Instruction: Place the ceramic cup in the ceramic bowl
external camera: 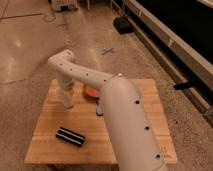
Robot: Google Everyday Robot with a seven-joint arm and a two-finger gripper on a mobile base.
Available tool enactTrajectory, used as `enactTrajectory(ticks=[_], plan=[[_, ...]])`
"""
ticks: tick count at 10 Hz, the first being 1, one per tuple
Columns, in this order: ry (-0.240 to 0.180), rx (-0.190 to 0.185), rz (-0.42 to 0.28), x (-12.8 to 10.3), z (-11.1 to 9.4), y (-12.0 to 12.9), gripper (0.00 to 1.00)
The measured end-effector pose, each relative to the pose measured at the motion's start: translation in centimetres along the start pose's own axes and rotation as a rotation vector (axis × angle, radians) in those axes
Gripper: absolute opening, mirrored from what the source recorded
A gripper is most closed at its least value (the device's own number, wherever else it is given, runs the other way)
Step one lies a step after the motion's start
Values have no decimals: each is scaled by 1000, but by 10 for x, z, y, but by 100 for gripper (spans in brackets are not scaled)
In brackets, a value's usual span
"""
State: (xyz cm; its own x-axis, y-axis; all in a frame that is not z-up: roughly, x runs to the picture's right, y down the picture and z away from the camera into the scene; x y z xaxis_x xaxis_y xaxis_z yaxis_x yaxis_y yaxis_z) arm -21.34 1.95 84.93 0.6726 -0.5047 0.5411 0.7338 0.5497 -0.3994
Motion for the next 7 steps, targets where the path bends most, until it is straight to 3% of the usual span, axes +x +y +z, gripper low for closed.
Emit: enactTrajectory(ticks=[3, 7], plan=[[-6, 22, 13, 5, -53, 0, 0], [-12, 29, 73, 40, -78, 20, 0]])
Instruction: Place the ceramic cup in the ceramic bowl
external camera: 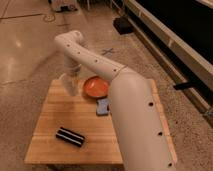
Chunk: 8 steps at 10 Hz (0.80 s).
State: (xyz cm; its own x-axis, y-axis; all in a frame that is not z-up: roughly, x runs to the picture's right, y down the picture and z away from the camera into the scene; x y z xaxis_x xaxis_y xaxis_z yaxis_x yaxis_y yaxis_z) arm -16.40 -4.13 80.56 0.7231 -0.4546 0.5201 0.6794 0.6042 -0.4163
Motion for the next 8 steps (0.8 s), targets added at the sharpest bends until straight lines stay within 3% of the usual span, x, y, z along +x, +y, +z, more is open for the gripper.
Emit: enactTrajectory(ticks=[3, 8], plan=[[-13, 21, 52, 28, -7, 14, 0], [-35, 35, 133, 77, -1, 38, 0]])
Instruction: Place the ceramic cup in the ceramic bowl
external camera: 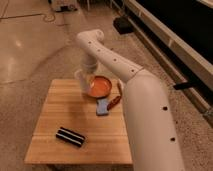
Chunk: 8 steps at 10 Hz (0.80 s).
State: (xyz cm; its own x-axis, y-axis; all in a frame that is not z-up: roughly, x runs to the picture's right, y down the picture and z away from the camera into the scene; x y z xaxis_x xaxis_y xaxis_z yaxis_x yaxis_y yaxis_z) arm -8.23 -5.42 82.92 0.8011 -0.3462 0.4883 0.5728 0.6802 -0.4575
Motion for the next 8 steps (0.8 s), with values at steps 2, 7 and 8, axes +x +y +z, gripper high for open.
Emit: enactTrajectory(ticks=[2, 7, 8], plan=[[-4, 2, 47, 21, 8, 8, 0], [0, -4, 102, 43, 29, -2, 25], [1, -6, 110, 46, 30, 1, 37]])
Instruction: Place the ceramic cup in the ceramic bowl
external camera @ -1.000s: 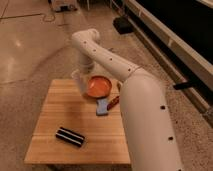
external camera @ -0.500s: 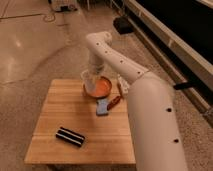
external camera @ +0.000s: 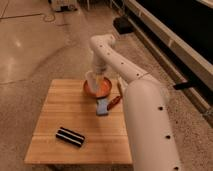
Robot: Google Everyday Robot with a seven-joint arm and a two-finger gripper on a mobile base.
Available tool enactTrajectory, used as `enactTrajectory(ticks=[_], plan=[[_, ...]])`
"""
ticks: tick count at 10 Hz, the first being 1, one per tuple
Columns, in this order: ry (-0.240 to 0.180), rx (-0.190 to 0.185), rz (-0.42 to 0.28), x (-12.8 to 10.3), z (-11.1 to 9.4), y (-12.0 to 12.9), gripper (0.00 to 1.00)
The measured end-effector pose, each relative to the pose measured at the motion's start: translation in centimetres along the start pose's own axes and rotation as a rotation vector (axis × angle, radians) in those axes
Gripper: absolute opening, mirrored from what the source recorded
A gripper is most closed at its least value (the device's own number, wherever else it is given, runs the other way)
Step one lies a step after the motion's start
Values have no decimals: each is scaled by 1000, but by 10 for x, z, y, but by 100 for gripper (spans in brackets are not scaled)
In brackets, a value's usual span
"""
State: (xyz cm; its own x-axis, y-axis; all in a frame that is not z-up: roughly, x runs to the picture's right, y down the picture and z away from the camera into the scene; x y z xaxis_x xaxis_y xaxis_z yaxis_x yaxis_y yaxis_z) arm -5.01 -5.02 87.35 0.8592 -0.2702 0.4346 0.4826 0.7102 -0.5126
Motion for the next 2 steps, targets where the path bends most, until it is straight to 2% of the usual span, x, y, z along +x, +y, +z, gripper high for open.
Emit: enactTrajectory(ticks=[2], plan=[[0, 1, -12, 4, 2, 11, 56]])
